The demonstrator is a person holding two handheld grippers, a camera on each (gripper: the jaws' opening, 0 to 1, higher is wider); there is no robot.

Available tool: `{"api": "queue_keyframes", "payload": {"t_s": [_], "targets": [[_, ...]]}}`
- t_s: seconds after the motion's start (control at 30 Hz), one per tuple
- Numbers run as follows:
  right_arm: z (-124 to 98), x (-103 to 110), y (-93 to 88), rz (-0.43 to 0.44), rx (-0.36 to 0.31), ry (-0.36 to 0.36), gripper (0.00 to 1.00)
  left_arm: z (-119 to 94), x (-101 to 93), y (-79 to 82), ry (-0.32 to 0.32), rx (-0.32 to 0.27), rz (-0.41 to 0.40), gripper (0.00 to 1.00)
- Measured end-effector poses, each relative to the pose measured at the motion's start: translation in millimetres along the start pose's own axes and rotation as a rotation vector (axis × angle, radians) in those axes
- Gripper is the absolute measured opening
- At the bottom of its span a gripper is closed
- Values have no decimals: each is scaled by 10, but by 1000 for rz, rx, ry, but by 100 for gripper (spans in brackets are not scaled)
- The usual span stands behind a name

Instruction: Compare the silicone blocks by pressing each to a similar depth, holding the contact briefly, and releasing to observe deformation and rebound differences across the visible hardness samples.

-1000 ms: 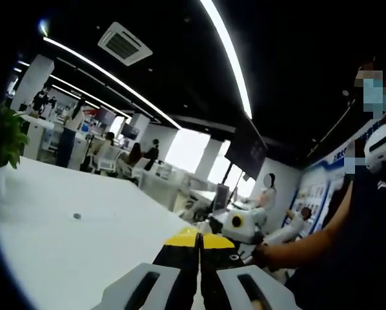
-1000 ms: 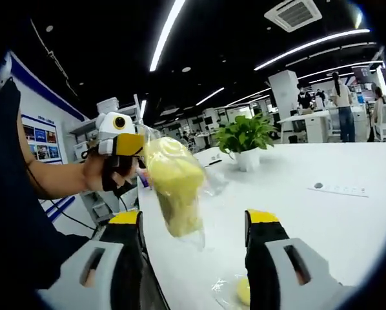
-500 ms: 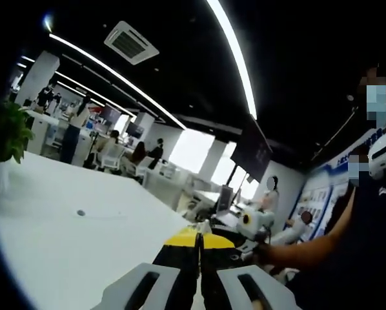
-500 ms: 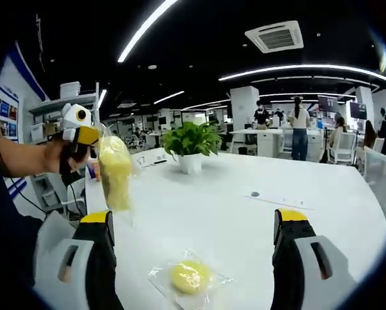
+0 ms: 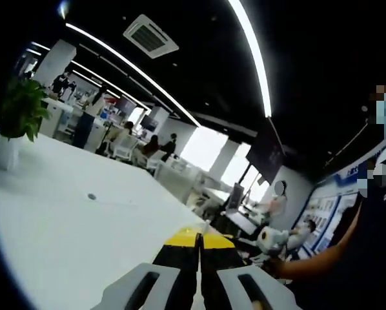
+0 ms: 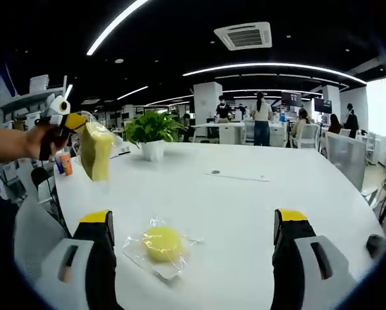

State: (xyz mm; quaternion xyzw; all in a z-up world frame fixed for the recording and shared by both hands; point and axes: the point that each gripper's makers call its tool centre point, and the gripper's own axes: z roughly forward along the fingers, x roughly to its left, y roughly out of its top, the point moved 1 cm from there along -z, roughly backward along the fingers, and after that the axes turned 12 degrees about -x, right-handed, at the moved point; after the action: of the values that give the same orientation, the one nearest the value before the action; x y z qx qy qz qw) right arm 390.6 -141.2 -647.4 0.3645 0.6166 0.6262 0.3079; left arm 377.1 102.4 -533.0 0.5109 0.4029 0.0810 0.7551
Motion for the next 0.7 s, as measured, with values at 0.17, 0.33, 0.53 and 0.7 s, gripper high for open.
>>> {"api": "queue_keyframes", "payload": {"t_s": [0.17, 0.33, 0.53, 0.7], "targets": [[-110, 69, -164, 17, 15, 8, 96, -43, 62, -16, 15, -13, -23, 0], [-170, 166, -315, 10, 34, 24, 96, -106, 132, -61, 33, -8, -40, 0], [-183, 184, -446, 89, 24, 14, 96, -198, 215, -91, 48, -34, -90, 0], [-193, 150, -375, 36, -7, 1, 96, -241, 265, -105, 66, -44, -120, 0]]}}
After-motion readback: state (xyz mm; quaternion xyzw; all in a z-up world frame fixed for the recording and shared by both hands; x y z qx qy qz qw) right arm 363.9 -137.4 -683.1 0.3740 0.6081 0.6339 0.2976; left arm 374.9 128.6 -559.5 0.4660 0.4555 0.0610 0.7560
